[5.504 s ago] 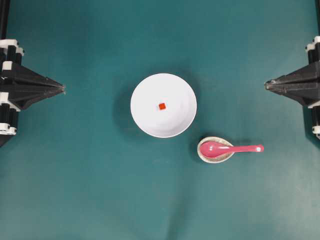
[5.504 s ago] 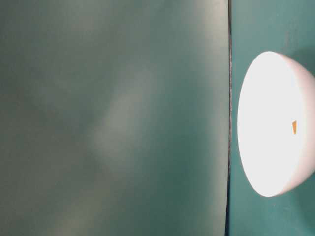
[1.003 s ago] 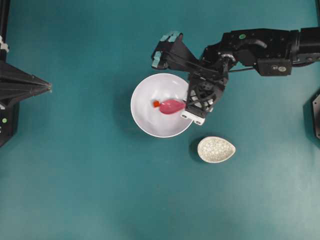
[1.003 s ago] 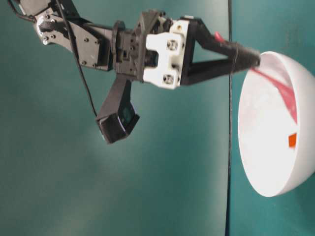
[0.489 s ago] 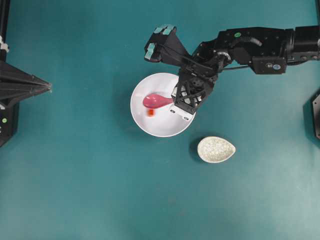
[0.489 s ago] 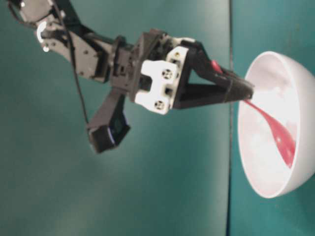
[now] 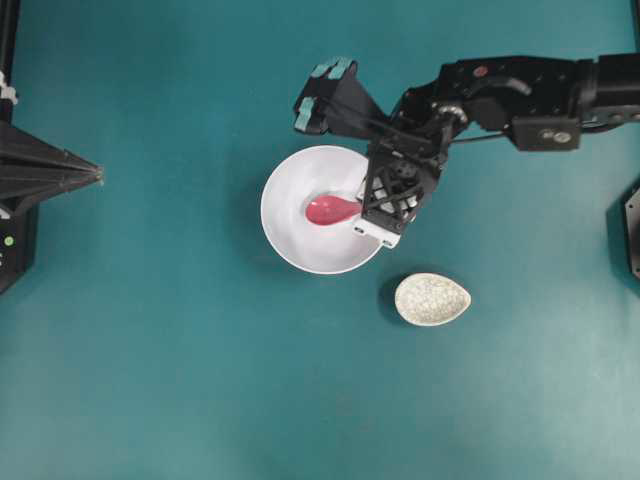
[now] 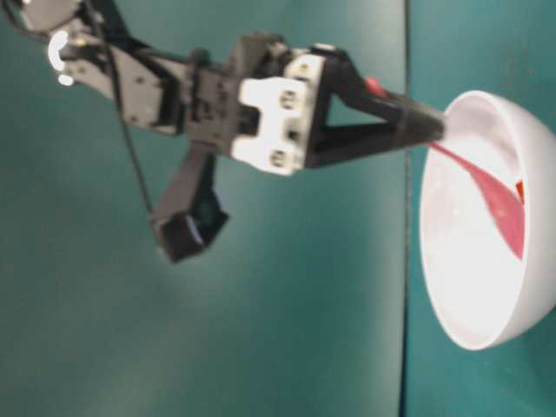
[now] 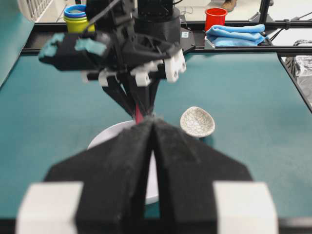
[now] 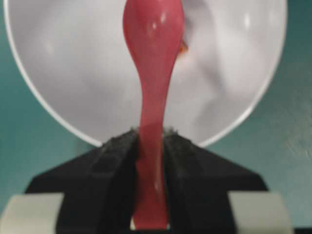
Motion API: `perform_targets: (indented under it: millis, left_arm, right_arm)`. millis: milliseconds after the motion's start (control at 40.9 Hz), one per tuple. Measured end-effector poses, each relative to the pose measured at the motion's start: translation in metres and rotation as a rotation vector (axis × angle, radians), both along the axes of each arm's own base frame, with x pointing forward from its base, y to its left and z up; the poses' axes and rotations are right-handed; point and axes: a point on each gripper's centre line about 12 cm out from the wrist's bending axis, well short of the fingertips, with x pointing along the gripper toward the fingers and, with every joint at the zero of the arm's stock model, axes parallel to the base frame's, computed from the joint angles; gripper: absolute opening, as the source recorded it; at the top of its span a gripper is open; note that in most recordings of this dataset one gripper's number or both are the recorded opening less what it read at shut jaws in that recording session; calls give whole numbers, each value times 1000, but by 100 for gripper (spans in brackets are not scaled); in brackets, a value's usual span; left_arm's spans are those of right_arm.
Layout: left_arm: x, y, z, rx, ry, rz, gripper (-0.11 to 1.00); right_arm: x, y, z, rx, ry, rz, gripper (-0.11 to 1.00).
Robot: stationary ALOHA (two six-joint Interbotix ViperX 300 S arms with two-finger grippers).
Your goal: Grip the spoon and scoop the red block from the bowl with right arm.
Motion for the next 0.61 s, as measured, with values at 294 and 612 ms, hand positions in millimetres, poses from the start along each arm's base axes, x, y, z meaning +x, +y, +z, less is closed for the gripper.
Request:
perform_targets:
  millis: [294,612]
  left_arm:
    - [0,0,0,-2,0,0,0]
    - [0,0,0,-3,2,0,0]
  right_arm:
    - [-20,10,17,64,104,16,21]
    - [-22,2,17,61,118,2,21]
